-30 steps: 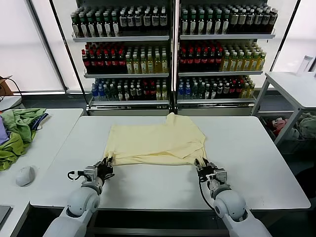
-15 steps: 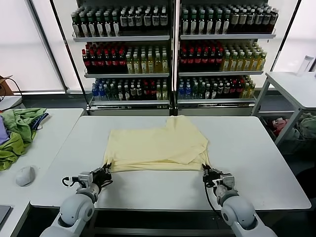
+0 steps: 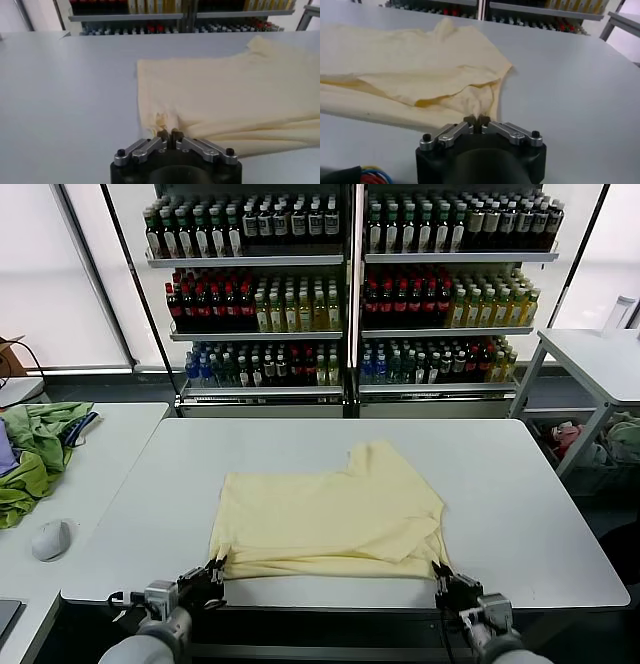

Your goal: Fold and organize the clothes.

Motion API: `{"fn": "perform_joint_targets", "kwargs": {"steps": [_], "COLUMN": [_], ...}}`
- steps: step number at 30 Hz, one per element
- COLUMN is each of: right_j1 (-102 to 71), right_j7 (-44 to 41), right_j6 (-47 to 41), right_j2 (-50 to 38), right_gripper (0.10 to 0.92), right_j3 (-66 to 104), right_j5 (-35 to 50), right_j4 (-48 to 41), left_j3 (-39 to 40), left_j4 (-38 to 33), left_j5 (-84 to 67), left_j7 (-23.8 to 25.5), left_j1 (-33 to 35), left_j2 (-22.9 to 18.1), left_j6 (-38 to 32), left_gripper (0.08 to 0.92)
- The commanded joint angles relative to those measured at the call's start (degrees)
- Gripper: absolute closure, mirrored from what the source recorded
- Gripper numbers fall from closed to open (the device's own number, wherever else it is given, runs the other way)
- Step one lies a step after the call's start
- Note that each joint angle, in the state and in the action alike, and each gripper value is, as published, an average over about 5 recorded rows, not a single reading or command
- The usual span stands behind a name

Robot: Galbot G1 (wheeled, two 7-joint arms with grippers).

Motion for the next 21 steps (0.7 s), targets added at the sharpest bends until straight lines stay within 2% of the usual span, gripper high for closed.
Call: {"fn": "perform_joint_targets", "kwargs": {"steps": [1,6,10,16,21], "right_j1": [-10.03,-6.05,0.59,17.25,34.78], "right_j7": [-0.35,-0.87,-0.62,0.48,1.75], "right_j6": [0.60,2.37,2.53,1.18,-0.73], "right_j2": [-0.29,-0.96,-2.73,-4.58,-3.59], "right_gripper": [0.744,0.597,0.494,0.329,0.217], "right_j3": [3.48,5.31,6.14,-0.10,-11.36], "right_j5": [-4.22,-3.39,0.65,4.72,7.61], "right_j4": [6.60,8.39,7.87,-2.28,-15.32], "left_j3": [-2.79,-3.75,-3.83,-0.57,5.04], "left_j4": [-8.79,-10.71,-9.91,-0.86,8.74], "left_j5": [2.40,3.09,2.20,-1.87,-2.71], "left_j7": [-0.12,0.00,0.07,-1.45,-4.13], "left_j1": [9.83,9.53,5.49,-7.21,-22.27], "left_j2": [0.03,0.86,3.33,7.62,7.73], "left_j6": [0.07,-0.38,-1.88,-5.07,-5.46], "left_gripper": [0.800,0.654,0.541,0.368,0.227]}}
